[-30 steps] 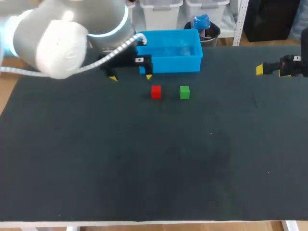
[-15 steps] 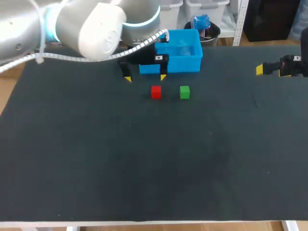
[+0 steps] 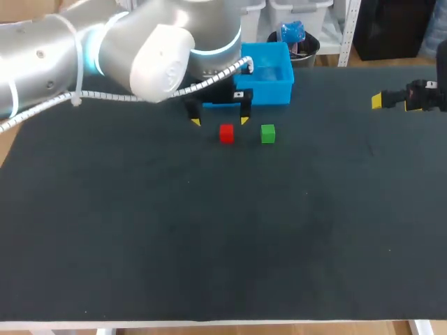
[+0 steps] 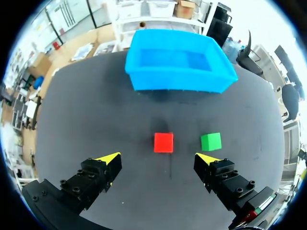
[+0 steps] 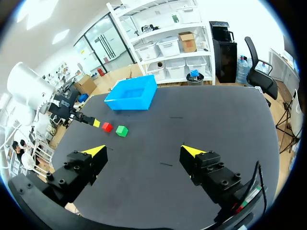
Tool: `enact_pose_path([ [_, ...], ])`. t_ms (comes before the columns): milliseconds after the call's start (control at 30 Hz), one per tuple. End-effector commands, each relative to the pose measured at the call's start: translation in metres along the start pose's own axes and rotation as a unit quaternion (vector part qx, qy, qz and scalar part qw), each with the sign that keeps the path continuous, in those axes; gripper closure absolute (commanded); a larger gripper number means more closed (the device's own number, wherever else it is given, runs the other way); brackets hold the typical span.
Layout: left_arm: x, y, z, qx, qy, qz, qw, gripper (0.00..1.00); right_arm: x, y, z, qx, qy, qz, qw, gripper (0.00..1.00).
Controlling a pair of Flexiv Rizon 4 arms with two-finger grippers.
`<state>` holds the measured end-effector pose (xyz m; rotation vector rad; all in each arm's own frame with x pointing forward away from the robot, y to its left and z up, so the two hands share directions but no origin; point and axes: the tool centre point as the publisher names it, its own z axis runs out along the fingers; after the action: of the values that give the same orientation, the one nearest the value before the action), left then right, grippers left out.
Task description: Use the left arm to pick the red cube and place it into the blue plastic box first, then use the right arm to grasp the green cube and put it into the same blue plastic box after the first action is fully finished.
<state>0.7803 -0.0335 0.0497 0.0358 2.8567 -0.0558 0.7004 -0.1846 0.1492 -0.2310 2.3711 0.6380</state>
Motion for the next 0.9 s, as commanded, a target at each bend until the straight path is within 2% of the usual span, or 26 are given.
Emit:
enact_pose_path([
  [33,-0.004,-0.002,0.015,0.003,-0.005,0.001,1.000,0.00,0.000,0.000,0.000,0.000,0.000,0.000,1.000,0.00],
  [533,-0.001,-0.018,0.051,-0.016,0.002,0.003,1.000,0.00,0.000,0.000,0.000,0.000,0.000,0.000,1.000,0.00],
  [900,-0.008,-0.009,0.056,-0.013,0.002,-0.004,1.000,0.00,0.000,0.000,0.000,0.000,0.000,0.000,1.000,0.00],
])
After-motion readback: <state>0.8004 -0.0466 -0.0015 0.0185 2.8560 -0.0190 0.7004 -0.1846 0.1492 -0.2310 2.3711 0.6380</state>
